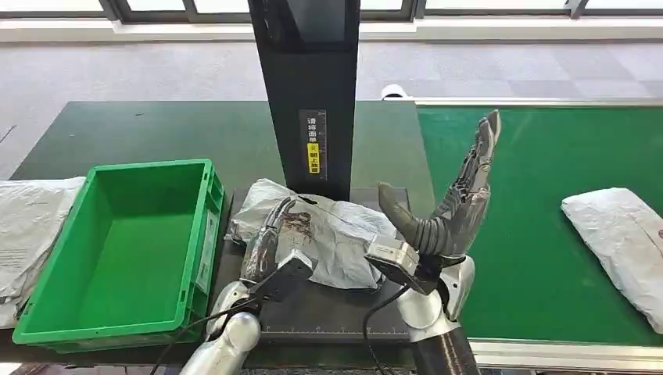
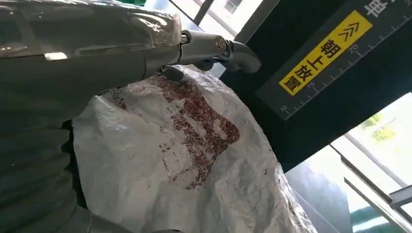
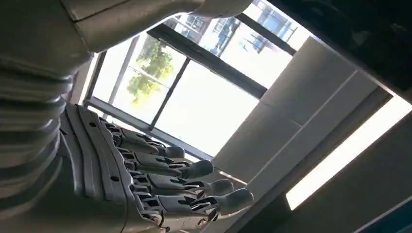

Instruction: Moved the parcel from conveyor to table for the left to box.

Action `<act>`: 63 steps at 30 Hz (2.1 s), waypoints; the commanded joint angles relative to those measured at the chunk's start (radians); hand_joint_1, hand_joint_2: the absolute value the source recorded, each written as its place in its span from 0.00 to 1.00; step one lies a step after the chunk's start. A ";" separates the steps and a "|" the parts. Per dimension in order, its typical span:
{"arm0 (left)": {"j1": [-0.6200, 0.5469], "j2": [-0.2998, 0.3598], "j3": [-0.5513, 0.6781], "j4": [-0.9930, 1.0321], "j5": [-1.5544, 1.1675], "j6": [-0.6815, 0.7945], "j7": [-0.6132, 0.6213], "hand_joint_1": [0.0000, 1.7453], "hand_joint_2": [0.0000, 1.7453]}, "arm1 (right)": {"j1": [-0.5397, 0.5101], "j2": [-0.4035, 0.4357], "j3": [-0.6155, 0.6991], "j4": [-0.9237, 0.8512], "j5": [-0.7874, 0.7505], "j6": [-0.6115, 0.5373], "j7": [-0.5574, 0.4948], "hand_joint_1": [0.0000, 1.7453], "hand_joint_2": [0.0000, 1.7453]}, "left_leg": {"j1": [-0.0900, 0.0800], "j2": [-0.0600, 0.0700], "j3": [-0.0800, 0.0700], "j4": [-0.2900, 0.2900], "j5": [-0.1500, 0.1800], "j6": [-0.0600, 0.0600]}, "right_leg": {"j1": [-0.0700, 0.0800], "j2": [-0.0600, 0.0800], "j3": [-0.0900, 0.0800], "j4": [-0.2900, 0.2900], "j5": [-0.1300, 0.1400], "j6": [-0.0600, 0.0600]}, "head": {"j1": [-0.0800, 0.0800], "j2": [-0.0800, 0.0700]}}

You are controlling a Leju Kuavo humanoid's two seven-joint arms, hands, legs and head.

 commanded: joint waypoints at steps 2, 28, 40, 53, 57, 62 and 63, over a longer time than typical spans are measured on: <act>-0.040 0.039 -0.039 0.081 -0.025 -0.008 0.020 0.00 1.00 | 0.067 0.009 -0.030 0.000 -0.005 0.003 -0.001 0.00 1.00 | 0.001 -0.003 0.003 -0.003 0.001 0.000 | 0.001 -0.003 0.004 -0.003 0.000 -0.001 | 0.000 0.000; -0.096 0.032 -0.088 0.247 -0.305 -0.159 0.187 1.00 1.00 | 0.004 0.009 -0.005 0.109 -0.041 0.003 -0.001 0.00 1.00 | 0.000 0.000 0.004 -0.003 0.001 0.000 | 0.000 -0.001 0.005 -0.003 0.001 0.000 | 0.000 0.000; -0.076 0.023 -0.043 0.159 -0.368 0.025 0.220 1.00 1.00 | 0.021 0.009 -0.018 0.095 -0.027 0.003 -0.001 0.00 1.00 | 0.000 0.000 0.002 -0.001 0.000 0.000 | 0.001 -0.001 0.004 -0.001 0.000 0.000 | 0.000 0.000; 0.078 -0.055 0.165 -0.259 -0.248 0.368 -0.016 1.00 1.00 | 0.009 0.009 0.004 0.115 -0.028 0.003 0.001 0.00 1.00 | 0.001 0.001 0.001 -0.001 -0.001 0.000 | 0.001 0.001 0.002 -0.001 0.000 0.000 | 0.000 0.000; 0.083 -0.107 0.280 -0.310 -0.292 0.368 -0.109 1.00 1.00 | 0.009 0.009 0.011 0.114 -0.017 0.003 0.013 0.00 1.00 | 0.001 0.001 0.000 -0.001 0.000 0.000 | 0.001 0.000 0.002 -0.001 0.000 0.000 | 0.000 0.000; 0.101 -0.107 0.295 -0.394 -0.272 0.368 -0.141 1.00 1.00 | 0.013 0.009 0.014 0.108 -0.016 0.003 0.018 0.00 1.00 | 0.001 0.002 0.000 -0.001 0.000 0.000 | 0.001 0.001 0.001 0.000 0.000 0.000 | 0.000 0.000; 0.101 -0.107 0.295 -0.394 -0.272 0.368 -0.141 1.00 1.00 | 0.013 0.009 0.014 0.108 -0.016 0.003 0.018 0.00 1.00 | 0.001 0.001 0.000 -0.001 0.000 0.000 | 0.001 0.001 0.001 -0.001 0.000 0.000 | 0.000 0.000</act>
